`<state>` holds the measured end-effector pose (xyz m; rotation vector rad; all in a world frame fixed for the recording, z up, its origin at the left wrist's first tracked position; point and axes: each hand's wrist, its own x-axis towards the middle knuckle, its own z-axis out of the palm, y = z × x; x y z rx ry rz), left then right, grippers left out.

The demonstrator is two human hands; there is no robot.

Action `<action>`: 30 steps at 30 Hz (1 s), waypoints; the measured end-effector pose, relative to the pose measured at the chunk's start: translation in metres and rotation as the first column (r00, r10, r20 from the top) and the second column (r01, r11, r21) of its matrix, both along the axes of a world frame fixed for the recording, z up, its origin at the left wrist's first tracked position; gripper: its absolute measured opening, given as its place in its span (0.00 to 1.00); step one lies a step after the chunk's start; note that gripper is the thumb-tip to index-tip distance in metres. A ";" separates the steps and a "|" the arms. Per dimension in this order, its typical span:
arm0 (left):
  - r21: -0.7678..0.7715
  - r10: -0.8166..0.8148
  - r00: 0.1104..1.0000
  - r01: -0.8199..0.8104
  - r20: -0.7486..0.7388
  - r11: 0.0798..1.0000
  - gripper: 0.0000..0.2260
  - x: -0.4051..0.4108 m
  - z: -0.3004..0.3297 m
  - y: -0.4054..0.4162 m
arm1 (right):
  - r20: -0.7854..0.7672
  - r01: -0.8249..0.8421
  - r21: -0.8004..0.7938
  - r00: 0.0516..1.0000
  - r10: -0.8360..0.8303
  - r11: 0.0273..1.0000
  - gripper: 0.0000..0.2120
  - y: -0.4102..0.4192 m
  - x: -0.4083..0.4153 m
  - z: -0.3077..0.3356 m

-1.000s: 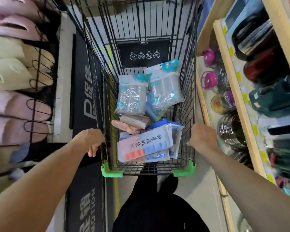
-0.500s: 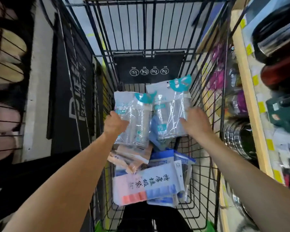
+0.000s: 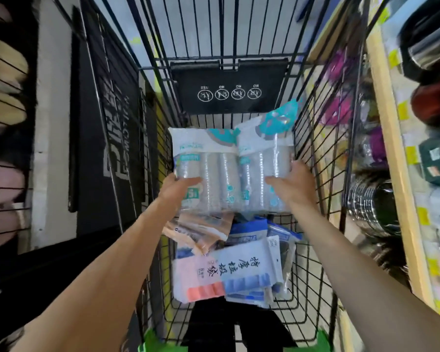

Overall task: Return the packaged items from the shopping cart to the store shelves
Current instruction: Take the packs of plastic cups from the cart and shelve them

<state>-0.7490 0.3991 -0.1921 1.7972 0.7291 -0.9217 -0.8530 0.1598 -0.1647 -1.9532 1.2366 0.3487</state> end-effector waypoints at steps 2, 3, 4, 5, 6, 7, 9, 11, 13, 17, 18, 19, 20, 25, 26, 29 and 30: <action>-0.094 0.010 1.000 -0.011 -0.007 0.995 0.16 0.000 0.017 -0.004 | 0.006 -0.030 -0.076 1.000 0.030 0.997 0.21 0.005 -0.005 0.025; -0.100 -0.005 1.000 0.005 0.008 0.995 0.15 0.001 0.026 -0.006 | 0.012 -0.052 -0.135 0.998 0.054 0.990 0.19 0.005 -0.009 0.036; -0.086 -0.012 0.999 0.015 0.036 0.996 0.15 0.001 0.033 -0.008 | 0.023 -0.062 -0.174 0.997 0.067 0.983 0.19 0.006 -0.014 0.047; -0.071 -0.004 0.998 0.008 0.060 0.997 0.16 0.002 0.041 -0.009 | 0.050 -0.054 -0.196 0.997 0.065 0.979 0.19 0.007 -0.017 0.056; -0.066 0.017 0.997 -0.012 0.080 0.998 0.17 0.004 0.049 -0.011 | 0.086 -0.029 -0.201 0.995 0.047 0.979 0.21 0.007 -0.020 0.065; -0.077 0.034 0.995 -0.027 0.091 0.997 0.18 0.005 0.058 -0.013 | 0.128 0.009 -0.187 0.992 0.015 0.982 0.23 0.008 -0.023 0.074; -0.144 0.041 0.994 -0.026 0.101 0.989 0.19 0.004 0.080 -0.017 | 0.226 0.089 -0.113 0.972 -0.061 0.990 0.26 0.008 -0.030 0.093; -0.211 -0.001 0.992 0.028 0.126 0.977 0.19 0.004 0.100 -0.019 | 0.297 0.136 -0.042 0.948 -0.118 0.990 0.28 0.007 -0.036 0.111; -0.282 -0.050 0.987 0.092 0.152 0.955 0.18 0.002 0.129 -0.017 | 0.343 0.157 0.017 0.927 -0.154 0.987 0.31 0.003 -0.046 0.132; -0.385 -0.147 0.966 0.221 0.212 0.896 0.22 0.000 0.185 -0.002 | 0.448 0.213 0.187 0.850 -0.276 0.959 0.33 -0.008 -0.066 0.166; -0.401 -0.168 0.957 0.254 0.236 0.880 0.24 -0.001 0.197 0.003 | 0.460 0.234 0.222 0.831 -0.313 0.947 0.33 -0.010 -0.070 0.173; -0.423 -0.170 0.952 0.267 0.254 0.866 0.23 -0.002 0.208 0.007 | 0.465 0.260 0.251 0.812 -0.351 0.933 0.32 -0.012 -0.075 0.179; -0.439 -0.167 0.946 0.279 0.276 0.854 0.23 -0.004 0.221 0.008 | 0.488 0.281 0.271 0.784 -0.383 0.921 0.32 -0.013 -0.082 0.190; -0.475 -0.190 0.918 0.347 0.347 0.808 0.16 -0.022 0.271 -0.007 | 0.604 0.357 0.322 0.636 -0.481 0.877 0.25 -0.014 -0.120 0.231; -0.478 -0.197 0.912 0.361 0.359 0.801 0.15 -0.023 0.276 -0.012 | 0.622 0.369 0.313 0.616 -0.482 0.875 0.24 -0.014 -0.125 0.234; -0.485 -0.233 0.886 0.420 0.400 0.767 0.14 -0.038 0.297 -0.043 | 0.675 0.432 0.313 0.525 -0.518 0.846 0.24 -0.018 -0.155 0.256; -0.498 -0.240 0.878 0.439 0.414 0.748 0.14 -0.043 0.302 -0.052 | 0.683 0.446 0.321 0.502 -0.531 0.835 0.25 -0.019 -0.166 0.262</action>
